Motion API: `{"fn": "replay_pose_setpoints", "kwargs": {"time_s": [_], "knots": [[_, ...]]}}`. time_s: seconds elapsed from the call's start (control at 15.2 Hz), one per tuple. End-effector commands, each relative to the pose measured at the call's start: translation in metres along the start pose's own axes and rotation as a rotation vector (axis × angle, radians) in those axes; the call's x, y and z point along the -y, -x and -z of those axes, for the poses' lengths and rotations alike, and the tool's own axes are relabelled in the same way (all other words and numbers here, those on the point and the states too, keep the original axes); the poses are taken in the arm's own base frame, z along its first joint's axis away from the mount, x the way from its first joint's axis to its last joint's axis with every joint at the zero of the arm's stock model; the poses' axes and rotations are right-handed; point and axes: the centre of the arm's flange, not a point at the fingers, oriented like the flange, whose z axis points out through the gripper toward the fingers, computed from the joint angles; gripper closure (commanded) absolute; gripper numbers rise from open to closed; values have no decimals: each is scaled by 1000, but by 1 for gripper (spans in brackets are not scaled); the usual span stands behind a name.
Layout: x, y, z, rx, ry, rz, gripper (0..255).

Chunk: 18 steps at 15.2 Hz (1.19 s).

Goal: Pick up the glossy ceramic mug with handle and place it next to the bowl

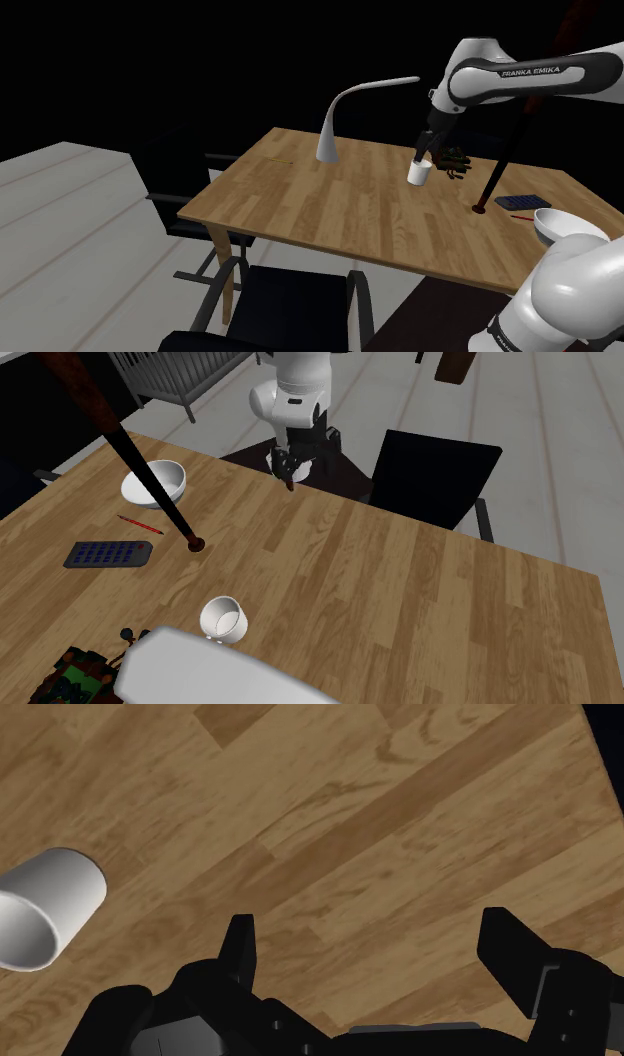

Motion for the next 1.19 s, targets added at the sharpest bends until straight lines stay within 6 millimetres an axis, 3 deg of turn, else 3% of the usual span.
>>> {"fn": "replay_pose_setpoints", "kwargs": {"time_s": [0.0, 1.12], "knots": [[-21, -8, -14, 7, 2, -1, 0], [-197, -83, -135, 65, 6, -17, 0]]}}
